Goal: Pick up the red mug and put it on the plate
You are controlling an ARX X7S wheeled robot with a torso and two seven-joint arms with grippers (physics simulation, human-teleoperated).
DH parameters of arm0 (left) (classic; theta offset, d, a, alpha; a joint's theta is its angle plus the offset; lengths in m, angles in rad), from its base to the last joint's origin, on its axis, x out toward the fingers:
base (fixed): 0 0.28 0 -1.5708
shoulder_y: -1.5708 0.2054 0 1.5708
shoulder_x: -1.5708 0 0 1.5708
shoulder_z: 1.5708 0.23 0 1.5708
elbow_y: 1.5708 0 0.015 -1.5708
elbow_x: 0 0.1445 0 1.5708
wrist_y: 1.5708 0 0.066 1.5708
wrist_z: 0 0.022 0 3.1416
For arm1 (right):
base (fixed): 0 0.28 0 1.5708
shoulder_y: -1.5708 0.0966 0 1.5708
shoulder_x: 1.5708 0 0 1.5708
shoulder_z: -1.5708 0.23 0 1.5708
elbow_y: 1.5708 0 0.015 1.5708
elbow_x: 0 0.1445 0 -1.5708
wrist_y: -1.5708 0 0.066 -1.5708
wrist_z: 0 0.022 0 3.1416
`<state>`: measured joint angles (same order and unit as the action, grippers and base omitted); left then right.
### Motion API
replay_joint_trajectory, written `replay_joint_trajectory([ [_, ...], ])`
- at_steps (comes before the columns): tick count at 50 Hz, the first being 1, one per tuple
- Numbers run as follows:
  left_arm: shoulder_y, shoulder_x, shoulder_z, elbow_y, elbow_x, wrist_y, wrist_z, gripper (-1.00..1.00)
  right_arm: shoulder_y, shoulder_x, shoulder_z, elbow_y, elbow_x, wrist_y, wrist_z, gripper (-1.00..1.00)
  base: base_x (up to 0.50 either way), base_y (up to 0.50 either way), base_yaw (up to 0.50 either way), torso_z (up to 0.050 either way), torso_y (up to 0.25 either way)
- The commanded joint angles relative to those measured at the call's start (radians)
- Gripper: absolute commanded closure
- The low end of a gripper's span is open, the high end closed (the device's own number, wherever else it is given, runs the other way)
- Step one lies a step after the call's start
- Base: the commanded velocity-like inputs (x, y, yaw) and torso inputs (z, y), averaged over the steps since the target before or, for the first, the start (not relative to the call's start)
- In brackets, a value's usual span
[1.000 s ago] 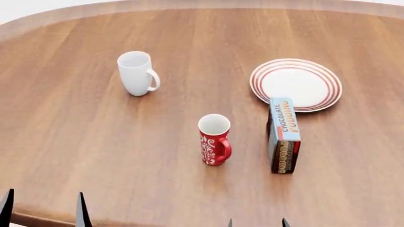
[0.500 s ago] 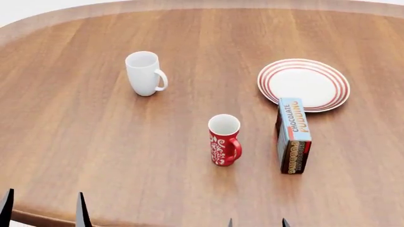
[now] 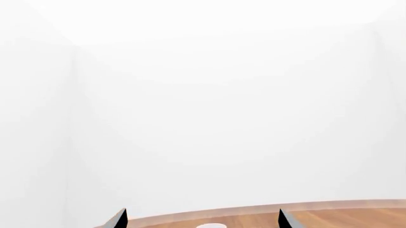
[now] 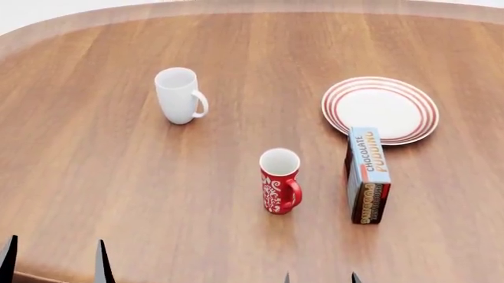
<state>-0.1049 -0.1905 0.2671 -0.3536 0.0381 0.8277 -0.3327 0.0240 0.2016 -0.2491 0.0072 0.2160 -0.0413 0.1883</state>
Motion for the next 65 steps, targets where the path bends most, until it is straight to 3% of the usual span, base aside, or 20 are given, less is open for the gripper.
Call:
replay_joint_trajectory([
  [1,-0.001,-0.004,0.006,0.000,-0.001,0.000,-0.007,-1.00,0.000,0.004,-0.005,-0.005,0.004,0.002,0.007,-1.00,0.12,0.00,0.00,0.000,0.000],
  [65,-0.007,-0.023,0.035,0.001,-0.004,-0.003,-0.038,-1.00,0.014,0.022,-0.032,0.011,0.021,-0.006,0.028,-1.00,0.14,0.00,0.00,0.000,0.000],
])
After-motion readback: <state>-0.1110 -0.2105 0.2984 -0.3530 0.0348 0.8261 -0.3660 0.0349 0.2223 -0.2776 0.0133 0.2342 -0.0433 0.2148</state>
